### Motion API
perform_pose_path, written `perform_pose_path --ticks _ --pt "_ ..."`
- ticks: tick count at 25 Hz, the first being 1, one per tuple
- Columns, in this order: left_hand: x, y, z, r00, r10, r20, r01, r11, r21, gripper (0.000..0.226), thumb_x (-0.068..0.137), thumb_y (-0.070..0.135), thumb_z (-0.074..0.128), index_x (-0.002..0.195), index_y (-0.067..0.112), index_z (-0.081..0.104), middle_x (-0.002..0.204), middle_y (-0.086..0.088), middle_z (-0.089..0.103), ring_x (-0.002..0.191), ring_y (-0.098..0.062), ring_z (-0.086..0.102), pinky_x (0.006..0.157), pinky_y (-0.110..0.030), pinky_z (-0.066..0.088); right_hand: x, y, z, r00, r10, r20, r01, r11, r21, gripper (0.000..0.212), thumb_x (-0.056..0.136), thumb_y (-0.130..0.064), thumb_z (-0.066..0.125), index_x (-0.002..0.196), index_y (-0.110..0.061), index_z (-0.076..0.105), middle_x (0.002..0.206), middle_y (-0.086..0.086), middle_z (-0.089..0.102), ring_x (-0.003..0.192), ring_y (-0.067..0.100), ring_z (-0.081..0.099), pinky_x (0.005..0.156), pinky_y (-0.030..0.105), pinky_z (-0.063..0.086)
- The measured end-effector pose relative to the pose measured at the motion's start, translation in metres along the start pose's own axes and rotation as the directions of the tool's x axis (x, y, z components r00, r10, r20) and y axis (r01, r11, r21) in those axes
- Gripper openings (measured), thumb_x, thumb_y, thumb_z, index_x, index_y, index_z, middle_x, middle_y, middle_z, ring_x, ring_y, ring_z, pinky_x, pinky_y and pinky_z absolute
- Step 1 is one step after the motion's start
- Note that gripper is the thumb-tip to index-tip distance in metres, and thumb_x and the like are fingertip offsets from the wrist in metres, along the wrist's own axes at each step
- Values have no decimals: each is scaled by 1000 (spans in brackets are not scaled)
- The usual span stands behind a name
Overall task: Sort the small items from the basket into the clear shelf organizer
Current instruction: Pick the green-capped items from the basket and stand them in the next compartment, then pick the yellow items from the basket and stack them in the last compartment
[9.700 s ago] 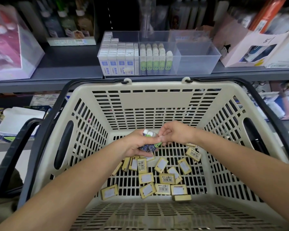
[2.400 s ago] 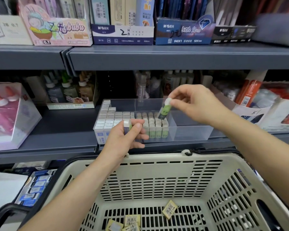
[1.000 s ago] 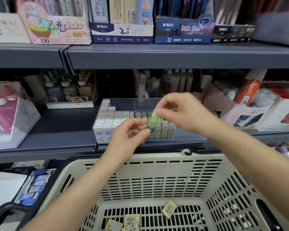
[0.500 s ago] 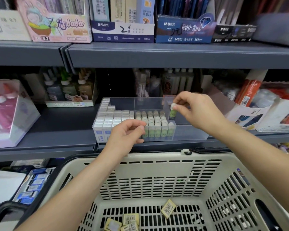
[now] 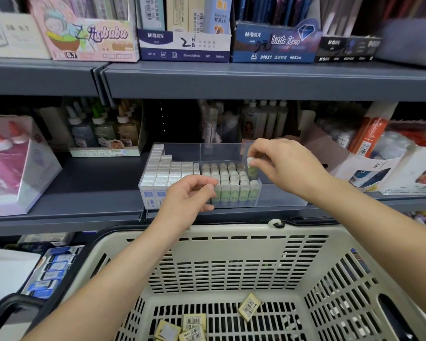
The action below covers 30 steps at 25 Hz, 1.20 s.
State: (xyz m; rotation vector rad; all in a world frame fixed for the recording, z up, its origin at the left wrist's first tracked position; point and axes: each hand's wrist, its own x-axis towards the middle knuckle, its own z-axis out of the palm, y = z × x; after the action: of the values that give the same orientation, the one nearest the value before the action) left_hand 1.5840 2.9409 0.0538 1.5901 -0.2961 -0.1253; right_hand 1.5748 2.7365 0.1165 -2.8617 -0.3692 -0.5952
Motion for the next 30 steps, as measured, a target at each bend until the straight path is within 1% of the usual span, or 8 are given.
perform_pose_path --ticks 3,8,14,19,22,24,26,30 --pt "1 -1 0 1000 -6 0 6 1000 -8 19 91 9 54 89 24 65 94 2 66 83 -2 65 68 -19 55 -1 1 5 999 25 29 -25 1000 -5 6 90 -29 55 91 -23 58 74 -11 56 79 18 53 69 34 46" --pt "1 -1 0 1000 -26 -9 26 999 -31 18 90 8 55 88 22 66 92 2 66 78 0 65 68 -20 56 -3 13 20 965 235 116 -247 964 103 4 86 -30 61 84 -28 63 83 -7 53 83 17 53 79 34 47" --pt "-4 3 1 999 50 -13 -50 999 12 18 92 5 51 93 19 62 91 0 65 74 3 64 65 -16 54 -9 8 24 946 267 184 -282 958 60 22 92 -27 54 107 -21 69 100 2 55 97 22 57 88 34 46" --pt "-39 5 1 986 148 -78 -147 989 22 19 92 3 50 90 18 63 77 5 67 71 -2 64 60 -14 51 -52 -6 6 962 266 63 -272 952 143 27 91 -26 55 116 -23 62 85 -10 50 75 5 47 74 18 35" --pt "-69 -15 2 1000 -21 18 20 998 56 17 92 3 50 94 14 61 72 5 66 65 -7 63 55 -20 53 -99 -24 7 964 257 62 -264 929 261 19 87 -25 60 104 -26 67 81 -11 58 72 1 52 66 6 36" --pt "-87 -36 5 968 -222 114 196 959 204 15 93 7 50 103 11 59 79 2 64 67 -7 61 58 -24 52 -129 -39 25 954 240 180 -284 917 282 15 86 -25 61 100 -24 69 82 -9 61 69 -1 52 66 8 39" --pt "-103 -59 8 896 -400 194 302 868 394 14 94 16 51 106 14 57 86 2 62 72 -8 60 64 -27 51 -152 -52 52 884 183 429 -303 925 229 18 87 -30 60 101 -21 69 87 -8 63 74 3 55 72 20 45" --pt "-125 -89 11 785 -558 269 324 740 589 10 93 19 53 101 14 57 89 -8 58 76 -20 53 65 -34 47 -184 -70 104 609 47 792 -201 975 96 30 88 -32 59 115 -18 61 108 -3 61 100 15 57 81 25 44"
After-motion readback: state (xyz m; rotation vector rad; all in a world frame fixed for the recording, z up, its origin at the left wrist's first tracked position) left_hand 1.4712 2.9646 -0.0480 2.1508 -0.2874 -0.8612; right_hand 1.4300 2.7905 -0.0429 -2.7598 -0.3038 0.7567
